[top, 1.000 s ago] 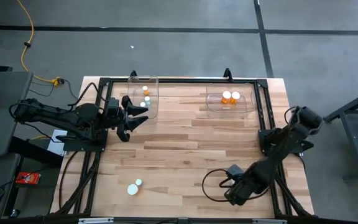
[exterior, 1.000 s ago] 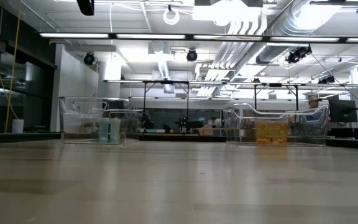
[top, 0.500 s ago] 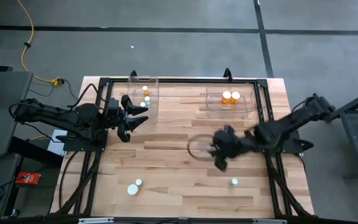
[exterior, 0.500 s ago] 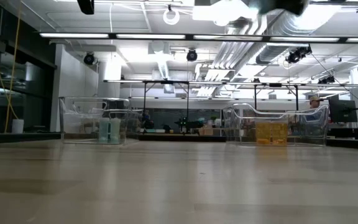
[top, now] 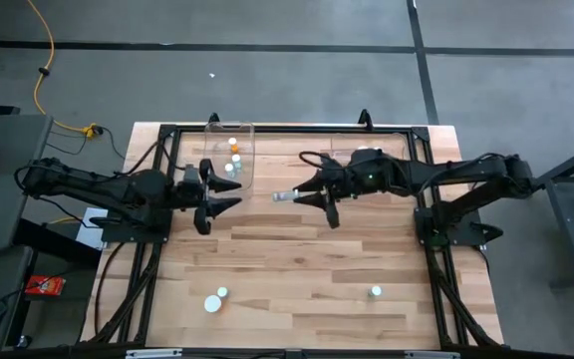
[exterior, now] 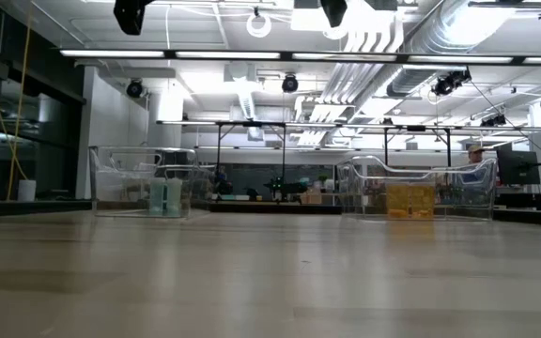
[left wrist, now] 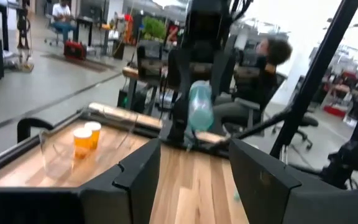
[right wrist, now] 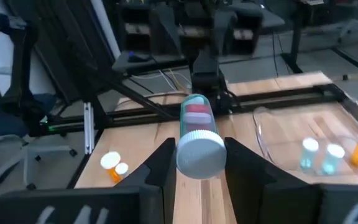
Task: Pick and place medicine bottles into bin by pill shape (circle, oval)
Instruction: Put the transparent pill bottle into the right transparent bin
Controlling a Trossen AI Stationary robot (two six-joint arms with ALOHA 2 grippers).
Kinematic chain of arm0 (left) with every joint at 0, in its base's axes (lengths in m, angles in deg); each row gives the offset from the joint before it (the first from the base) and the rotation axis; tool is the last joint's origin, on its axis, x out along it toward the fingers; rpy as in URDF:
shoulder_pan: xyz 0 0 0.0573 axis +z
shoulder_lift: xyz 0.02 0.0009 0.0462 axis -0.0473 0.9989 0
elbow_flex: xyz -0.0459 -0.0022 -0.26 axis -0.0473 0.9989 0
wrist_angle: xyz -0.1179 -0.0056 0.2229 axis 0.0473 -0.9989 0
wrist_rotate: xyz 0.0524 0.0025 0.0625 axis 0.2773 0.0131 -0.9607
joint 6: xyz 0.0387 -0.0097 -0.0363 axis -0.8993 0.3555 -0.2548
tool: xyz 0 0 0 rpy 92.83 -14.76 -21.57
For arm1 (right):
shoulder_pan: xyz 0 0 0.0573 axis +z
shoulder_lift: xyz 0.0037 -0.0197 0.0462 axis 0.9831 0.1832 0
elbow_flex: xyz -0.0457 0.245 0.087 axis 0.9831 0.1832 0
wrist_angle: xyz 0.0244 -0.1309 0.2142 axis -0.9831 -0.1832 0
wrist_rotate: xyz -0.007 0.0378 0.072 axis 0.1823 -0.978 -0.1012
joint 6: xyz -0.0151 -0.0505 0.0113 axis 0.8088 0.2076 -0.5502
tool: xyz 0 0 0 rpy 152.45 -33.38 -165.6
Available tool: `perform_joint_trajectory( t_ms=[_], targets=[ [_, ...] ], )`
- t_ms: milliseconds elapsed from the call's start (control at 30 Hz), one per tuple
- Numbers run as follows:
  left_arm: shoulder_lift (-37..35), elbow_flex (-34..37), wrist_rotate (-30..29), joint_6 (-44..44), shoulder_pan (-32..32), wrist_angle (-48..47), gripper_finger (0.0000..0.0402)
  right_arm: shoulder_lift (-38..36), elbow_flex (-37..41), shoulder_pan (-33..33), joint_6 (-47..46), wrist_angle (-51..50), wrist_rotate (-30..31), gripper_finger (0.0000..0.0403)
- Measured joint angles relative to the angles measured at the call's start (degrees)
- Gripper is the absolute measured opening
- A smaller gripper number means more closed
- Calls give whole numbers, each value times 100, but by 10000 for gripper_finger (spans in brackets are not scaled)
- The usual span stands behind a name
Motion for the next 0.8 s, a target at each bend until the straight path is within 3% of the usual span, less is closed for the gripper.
perform_joint_trajectory(
  t_ms=[600,700,800],
  targets=[
    [82,2,-1,-2,2,44,182,-35,-9,11,106,1,-37,88],
    [82,2,0,7,2,56,182,-31,-331,-73,-68,-489,12,97],
    [82,2,0,16,0,90,182,-35,-920,-308,-204,-1625,353,110]
  ],
)
